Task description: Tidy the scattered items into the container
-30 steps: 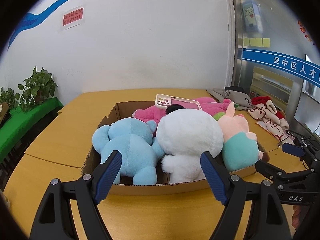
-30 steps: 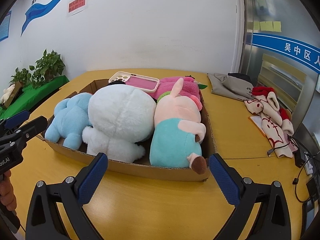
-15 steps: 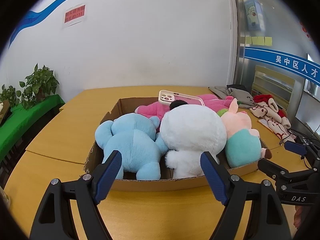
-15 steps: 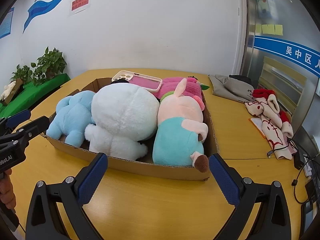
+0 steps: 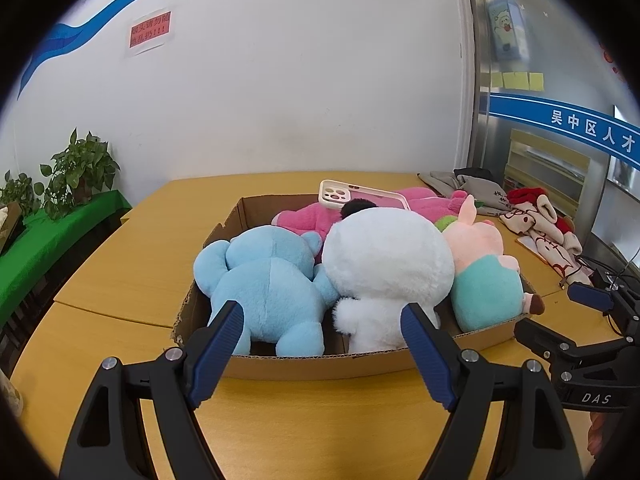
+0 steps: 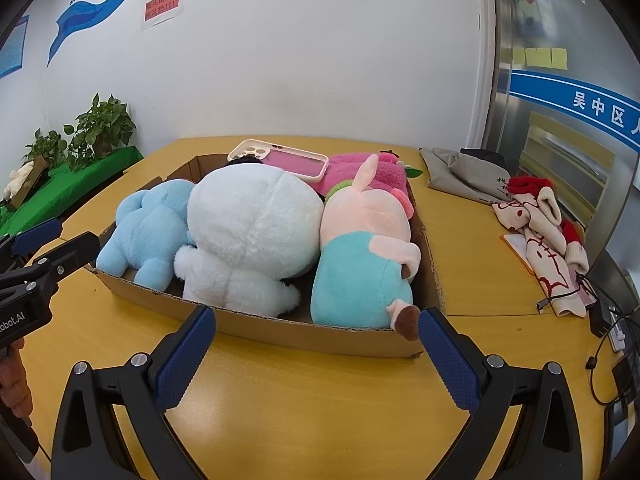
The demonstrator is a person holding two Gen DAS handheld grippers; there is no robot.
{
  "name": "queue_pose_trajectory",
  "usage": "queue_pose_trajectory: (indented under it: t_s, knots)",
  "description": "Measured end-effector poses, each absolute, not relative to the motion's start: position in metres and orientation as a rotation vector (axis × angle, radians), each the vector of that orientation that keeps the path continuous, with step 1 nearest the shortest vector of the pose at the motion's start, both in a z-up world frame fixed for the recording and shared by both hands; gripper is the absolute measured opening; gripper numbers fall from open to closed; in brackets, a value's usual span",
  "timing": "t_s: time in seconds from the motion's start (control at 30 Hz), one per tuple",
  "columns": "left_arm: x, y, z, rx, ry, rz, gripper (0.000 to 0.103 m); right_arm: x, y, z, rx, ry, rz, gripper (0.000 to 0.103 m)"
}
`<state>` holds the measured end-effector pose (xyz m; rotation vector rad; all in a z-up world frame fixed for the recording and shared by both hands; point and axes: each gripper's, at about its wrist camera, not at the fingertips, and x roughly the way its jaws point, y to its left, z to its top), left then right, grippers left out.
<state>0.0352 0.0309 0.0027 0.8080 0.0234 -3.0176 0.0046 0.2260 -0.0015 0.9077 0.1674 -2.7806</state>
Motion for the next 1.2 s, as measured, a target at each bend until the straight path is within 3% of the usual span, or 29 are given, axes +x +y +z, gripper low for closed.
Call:
queue_pose_trajectory:
  t_s: [1.2]
  knots:
    - [0.036,0.042,-0.013,0.914,-0.012,-2.977,0.081,0.010,0.234,-0.011,0.921,0.130,-2.777,0.103]
